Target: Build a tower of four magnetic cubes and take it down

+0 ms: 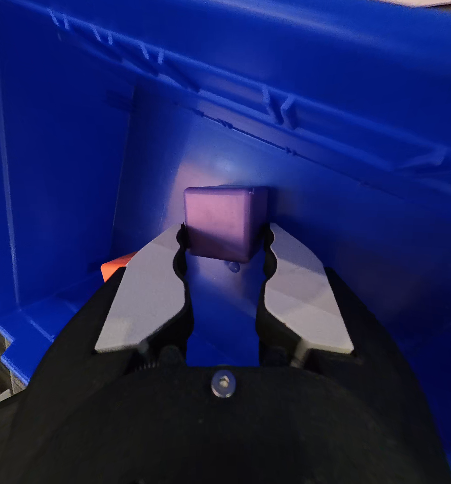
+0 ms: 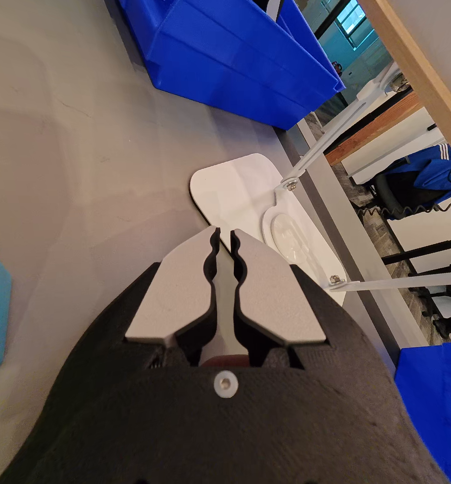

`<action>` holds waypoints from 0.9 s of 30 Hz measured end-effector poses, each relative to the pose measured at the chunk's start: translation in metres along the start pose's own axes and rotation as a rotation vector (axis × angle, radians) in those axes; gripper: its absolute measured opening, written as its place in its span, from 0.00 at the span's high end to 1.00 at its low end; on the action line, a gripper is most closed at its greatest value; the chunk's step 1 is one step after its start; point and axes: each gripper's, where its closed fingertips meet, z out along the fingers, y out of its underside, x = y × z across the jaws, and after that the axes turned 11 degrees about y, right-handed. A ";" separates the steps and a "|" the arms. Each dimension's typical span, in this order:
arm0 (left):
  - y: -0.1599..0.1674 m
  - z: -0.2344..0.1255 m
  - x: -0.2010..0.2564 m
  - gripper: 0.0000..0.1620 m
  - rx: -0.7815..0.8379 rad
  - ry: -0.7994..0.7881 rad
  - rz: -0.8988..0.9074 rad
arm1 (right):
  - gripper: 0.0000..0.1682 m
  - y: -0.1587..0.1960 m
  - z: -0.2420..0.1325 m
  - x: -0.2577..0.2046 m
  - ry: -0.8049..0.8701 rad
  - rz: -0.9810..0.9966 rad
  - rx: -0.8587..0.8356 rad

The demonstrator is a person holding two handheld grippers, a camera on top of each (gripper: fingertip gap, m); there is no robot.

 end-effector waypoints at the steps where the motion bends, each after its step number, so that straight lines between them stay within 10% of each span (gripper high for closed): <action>1: 0.000 0.000 0.000 0.65 -0.001 0.000 0.000 | 0.96 0.000 0.000 0.000 0.000 0.000 0.000; 15: 0.006 -0.093 0.018 0.66 0.075 -0.086 -0.044 | 0.96 0.000 -0.001 0.008 0.018 0.027 0.018; 27: -0.044 -0.223 0.130 0.66 0.328 -0.203 0.175 | 0.96 0.004 -0.001 0.016 0.030 0.051 0.019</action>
